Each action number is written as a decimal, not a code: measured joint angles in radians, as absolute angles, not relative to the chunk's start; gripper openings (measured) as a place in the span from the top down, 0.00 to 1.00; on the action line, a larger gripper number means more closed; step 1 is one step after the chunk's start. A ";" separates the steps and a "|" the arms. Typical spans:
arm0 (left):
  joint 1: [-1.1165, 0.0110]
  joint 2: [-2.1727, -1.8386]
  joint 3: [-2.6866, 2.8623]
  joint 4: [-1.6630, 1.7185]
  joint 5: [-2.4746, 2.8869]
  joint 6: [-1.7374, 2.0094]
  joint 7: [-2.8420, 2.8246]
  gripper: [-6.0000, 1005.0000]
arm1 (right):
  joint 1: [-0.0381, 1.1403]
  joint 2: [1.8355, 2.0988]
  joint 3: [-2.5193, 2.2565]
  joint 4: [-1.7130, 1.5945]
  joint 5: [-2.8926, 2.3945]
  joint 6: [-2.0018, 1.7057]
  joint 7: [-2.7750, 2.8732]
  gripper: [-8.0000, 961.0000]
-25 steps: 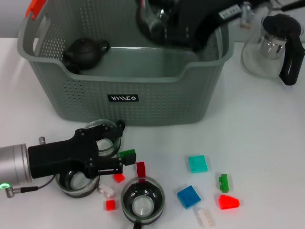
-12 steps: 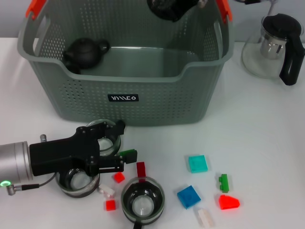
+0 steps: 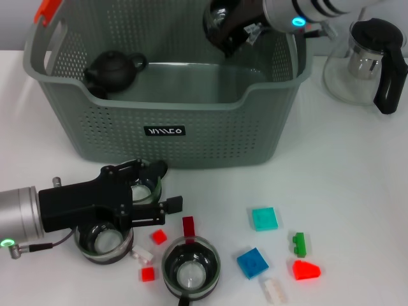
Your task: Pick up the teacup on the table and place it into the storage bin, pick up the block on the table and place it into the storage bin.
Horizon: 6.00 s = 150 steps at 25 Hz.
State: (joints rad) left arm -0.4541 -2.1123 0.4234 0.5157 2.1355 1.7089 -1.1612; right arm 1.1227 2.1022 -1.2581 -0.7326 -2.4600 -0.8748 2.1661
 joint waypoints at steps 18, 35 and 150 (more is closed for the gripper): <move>-0.449 -2.113 0.423 0.514 2.123 1.707 -1.153 0.13 | 1.121 2.105 -1.306 -0.635 -2.459 -0.815 2.163 0.93; -0.447 -2.112 0.423 0.514 2.123 1.707 -1.152 0.13 | 1.115 2.103 -1.307 -0.642 -2.465 -0.835 2.173 0.93; -0.405 -2.119 0.372 0.514 2.122 1.670 -1.100 0.13 | 0.723 2.112 -2.048 -1.331 -2.290 -1.364 1.788 0.42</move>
